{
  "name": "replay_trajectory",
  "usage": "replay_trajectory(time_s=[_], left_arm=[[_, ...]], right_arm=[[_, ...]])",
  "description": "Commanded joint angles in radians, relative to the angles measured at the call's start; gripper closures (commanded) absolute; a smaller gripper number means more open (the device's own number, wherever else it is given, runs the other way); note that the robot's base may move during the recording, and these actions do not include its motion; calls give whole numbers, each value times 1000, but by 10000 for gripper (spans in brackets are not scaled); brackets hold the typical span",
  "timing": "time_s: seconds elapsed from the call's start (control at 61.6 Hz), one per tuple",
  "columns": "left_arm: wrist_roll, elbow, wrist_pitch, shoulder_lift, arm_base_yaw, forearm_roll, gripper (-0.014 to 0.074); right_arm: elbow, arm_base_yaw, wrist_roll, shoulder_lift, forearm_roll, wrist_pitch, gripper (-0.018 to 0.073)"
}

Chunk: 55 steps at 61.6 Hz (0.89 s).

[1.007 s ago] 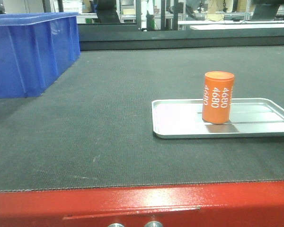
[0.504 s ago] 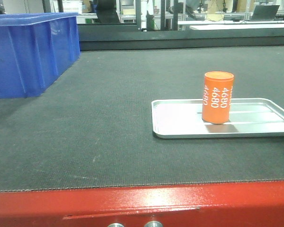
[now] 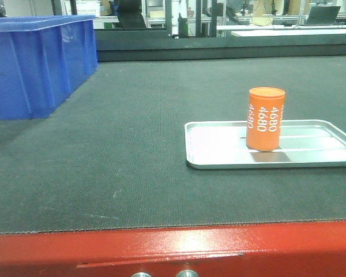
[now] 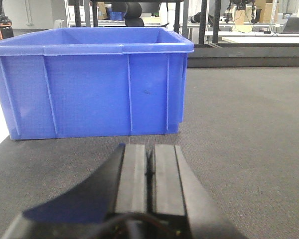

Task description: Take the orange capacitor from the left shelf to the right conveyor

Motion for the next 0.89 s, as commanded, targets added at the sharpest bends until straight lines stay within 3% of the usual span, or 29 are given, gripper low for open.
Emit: replay_trajectory(time_s=[0.0,0.114,0.341,0.552,0.877], left_arm=[[0,-6,-87,8,-5,-5,701],[0,-6,-87,8,-5,-5,701],[0,-6,-87,8,-5,-5,701],[0,-6,-87,8,-5,-5,701],[0,-6,-87,8,-5,-5,701]], right_arm=[[59,-9,-86,-77,19,-130,503],[191,-9,-160,-190,48,-159,503],[349,-9,-167,-396,102,-163,503],[349,-9,-168,-417,102,-25,503],[349,-9,-176,-417,48,-11,503]])
